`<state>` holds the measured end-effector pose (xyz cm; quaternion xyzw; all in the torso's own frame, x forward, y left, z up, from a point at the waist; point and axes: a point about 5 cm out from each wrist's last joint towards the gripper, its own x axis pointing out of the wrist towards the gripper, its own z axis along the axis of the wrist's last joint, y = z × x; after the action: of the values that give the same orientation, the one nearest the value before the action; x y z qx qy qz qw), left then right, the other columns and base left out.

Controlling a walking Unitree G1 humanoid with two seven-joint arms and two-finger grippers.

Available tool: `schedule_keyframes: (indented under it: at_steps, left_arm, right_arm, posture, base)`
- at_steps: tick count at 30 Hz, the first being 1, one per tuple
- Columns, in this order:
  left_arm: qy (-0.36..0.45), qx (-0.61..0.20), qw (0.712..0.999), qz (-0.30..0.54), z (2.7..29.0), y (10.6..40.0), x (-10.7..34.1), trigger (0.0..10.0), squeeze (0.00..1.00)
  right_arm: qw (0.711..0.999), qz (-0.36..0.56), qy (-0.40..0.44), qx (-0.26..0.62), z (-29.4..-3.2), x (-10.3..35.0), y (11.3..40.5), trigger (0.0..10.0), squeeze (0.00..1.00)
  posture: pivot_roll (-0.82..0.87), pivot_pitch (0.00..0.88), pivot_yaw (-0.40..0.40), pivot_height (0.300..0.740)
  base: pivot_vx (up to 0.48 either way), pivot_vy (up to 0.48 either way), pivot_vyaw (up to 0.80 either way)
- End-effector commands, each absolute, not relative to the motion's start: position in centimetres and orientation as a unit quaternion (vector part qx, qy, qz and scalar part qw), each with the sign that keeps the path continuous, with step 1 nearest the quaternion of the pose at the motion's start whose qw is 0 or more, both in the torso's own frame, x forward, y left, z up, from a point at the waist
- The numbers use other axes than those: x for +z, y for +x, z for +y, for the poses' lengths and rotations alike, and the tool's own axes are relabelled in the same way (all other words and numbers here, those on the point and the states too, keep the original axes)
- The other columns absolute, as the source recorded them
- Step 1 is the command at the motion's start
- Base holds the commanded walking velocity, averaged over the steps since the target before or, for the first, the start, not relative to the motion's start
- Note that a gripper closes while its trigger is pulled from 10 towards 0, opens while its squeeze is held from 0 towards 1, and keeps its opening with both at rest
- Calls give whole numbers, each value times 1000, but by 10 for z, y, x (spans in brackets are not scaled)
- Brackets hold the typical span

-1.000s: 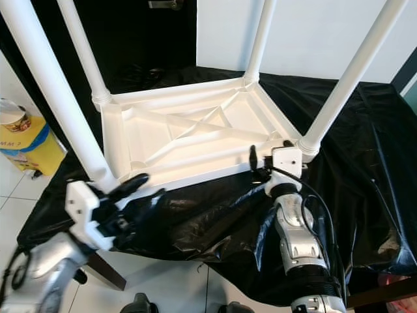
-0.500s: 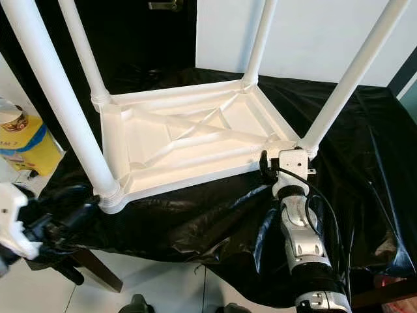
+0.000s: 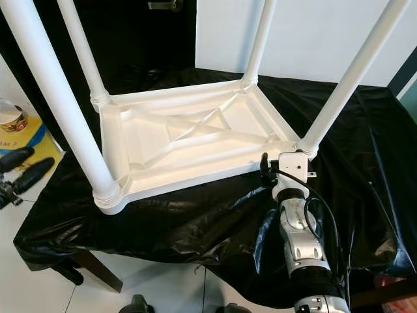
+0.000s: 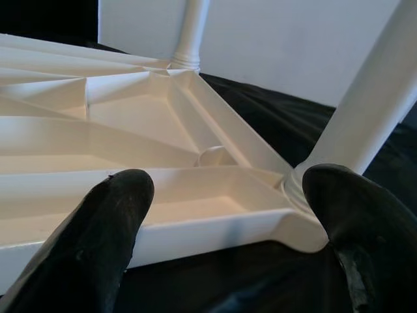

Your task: Building children table

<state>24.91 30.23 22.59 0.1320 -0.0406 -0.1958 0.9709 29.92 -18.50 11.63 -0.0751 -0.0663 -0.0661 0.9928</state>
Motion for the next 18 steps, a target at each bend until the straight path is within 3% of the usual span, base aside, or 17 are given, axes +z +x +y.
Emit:
schedule_keyframes:
  at_steps: [1, 7, 14, 18]
  left_arm:
    - [133, -152, 978, -47, 305, 262, 222, 10000, 0]
    - [117, -147, 980, -59, 307, 290, 224, 10000, 0]
    - [146, -176, 971, -66, 289, 320, 225, 10000, 0]
    - [145, -179, 971, -70, 286, 325, 225, 10000, 0]
  right_arm:
    - [994, -49, -73, -71, -184, 110, 294, 10000, 0]
    - [994, -32, -66, -78, -180, 104, 289, 10000, 0]
    - [995, -9, -63, -79, -176, 97, 284, 10000, 0]
    - [995, -6, -64, -78, -175, 97, 283, 10000, 0]
  posture:
    - [56, 47, -41, 740]
    - [42, 50, -28, 740]
    - [24, 56, -22, 740]
    - [23, 57, -21, 740]
  base:
    - [0, 0, 0]
    - [0, 0, 0]
    - [0, 0, 0]
    - [0, 0, 0]
